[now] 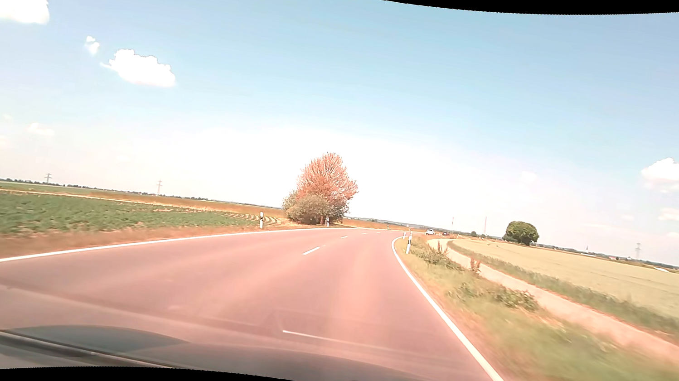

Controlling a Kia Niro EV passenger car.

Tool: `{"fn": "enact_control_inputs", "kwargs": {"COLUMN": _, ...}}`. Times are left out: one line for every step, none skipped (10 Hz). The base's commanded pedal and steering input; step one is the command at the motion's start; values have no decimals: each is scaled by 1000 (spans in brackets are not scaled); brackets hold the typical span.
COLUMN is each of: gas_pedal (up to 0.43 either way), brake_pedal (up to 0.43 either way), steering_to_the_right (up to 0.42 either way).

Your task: Follow the waypoints while adhering to traffic rules and regulations

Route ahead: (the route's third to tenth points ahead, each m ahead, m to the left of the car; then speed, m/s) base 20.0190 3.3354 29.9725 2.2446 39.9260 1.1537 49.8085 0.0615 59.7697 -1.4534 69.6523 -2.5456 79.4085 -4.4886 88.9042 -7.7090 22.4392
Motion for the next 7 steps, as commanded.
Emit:
{"fn": "enact_control_inputs", "kwargs": {"gas_pedal": 220, "brake_pedal": 0, "steering_to_the_right": 14}}
{"fn": "enact_control_inputs", "kwargs": {"gas_pedal": 220, "brake_pedal": 0, "steering_to_the_right": 14}}
{"fn": "enact_control_inputs", "kwargs": {"gas_pedal": 220, "brake_pedal": 0, "steering_to_the_right": 14}}
{"fn": "enact_control_inputs", "kwargs": {"gas_pedal": 220, "brake_pedal": 0, "steering_to_the_right": 15}}
{"fn": "enact_control_inputs", "kwargs": {"gas_pedal": 220, "brake_pedal": 0, "steering_to_the_right": 15}}
{"fn": "enact_control_inputs", "kwargs": {"gas_pedal": 220, "brake_pedal": 0, "steering_to_the_right": 16}}
{"fn": "enact_control_inputs", "kwargs": {"gas_pedal": 220, "brake_pedal": 0, "steering_to_the_right": 19}}
